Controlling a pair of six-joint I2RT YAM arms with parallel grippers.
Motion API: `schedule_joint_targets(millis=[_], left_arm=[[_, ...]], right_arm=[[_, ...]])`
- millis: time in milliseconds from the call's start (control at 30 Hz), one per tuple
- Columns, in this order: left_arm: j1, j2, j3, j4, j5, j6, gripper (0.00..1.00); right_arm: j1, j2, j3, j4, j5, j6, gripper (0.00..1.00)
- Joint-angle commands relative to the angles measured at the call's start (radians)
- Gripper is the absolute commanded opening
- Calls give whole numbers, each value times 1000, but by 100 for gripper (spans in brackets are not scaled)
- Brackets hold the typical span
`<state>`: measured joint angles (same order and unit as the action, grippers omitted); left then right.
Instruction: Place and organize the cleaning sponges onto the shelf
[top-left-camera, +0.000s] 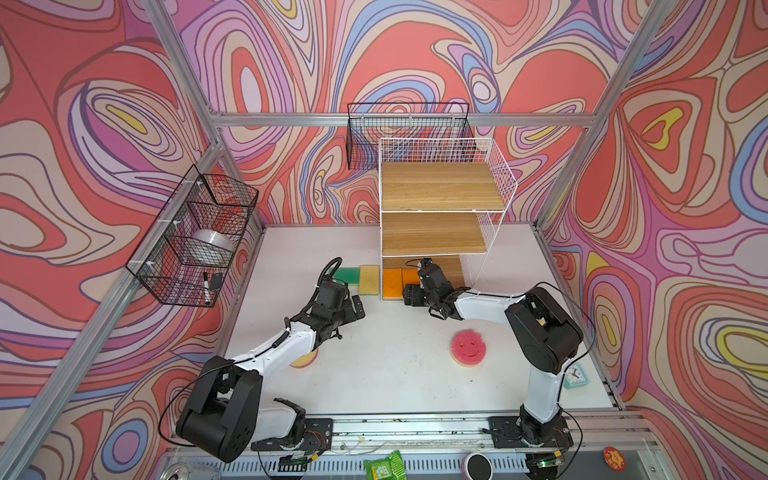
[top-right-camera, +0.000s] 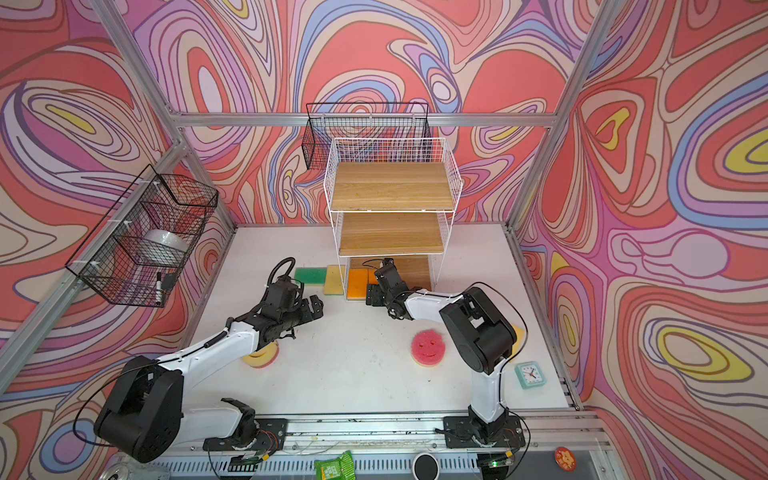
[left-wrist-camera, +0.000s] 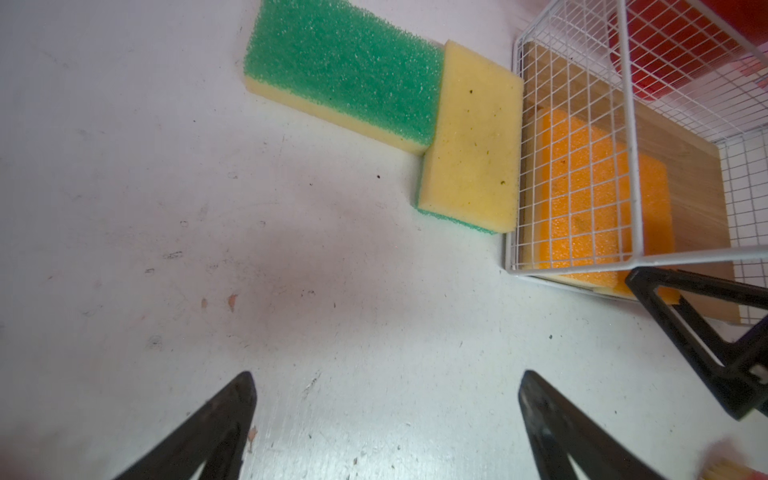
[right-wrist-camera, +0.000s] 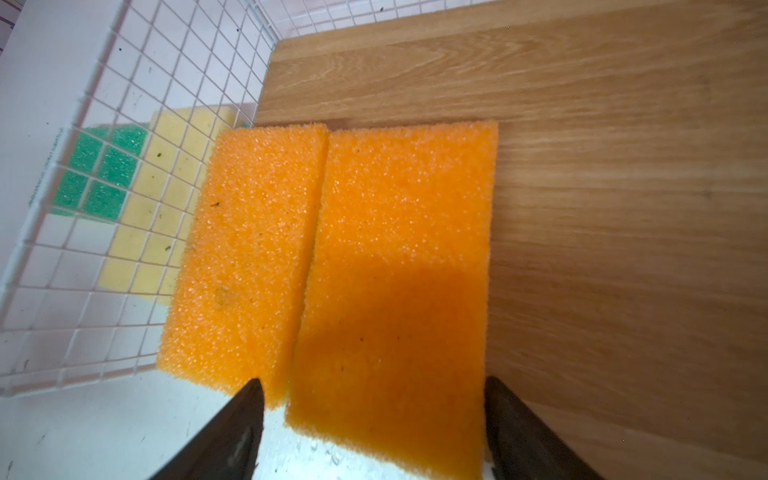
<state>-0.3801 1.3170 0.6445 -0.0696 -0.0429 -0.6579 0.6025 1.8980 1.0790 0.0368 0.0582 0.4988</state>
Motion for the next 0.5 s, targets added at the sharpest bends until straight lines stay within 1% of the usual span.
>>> schedule_joint_targets(millis=[0,467], left_arm=[[-3,-12,4,-5,-19,0,100],[-3,-20,12,-17,-20,-1,100]], right_arm=[[-1,-37,-16,11,-11,15,84],[0,-22,-10,31,-43,26,84]])
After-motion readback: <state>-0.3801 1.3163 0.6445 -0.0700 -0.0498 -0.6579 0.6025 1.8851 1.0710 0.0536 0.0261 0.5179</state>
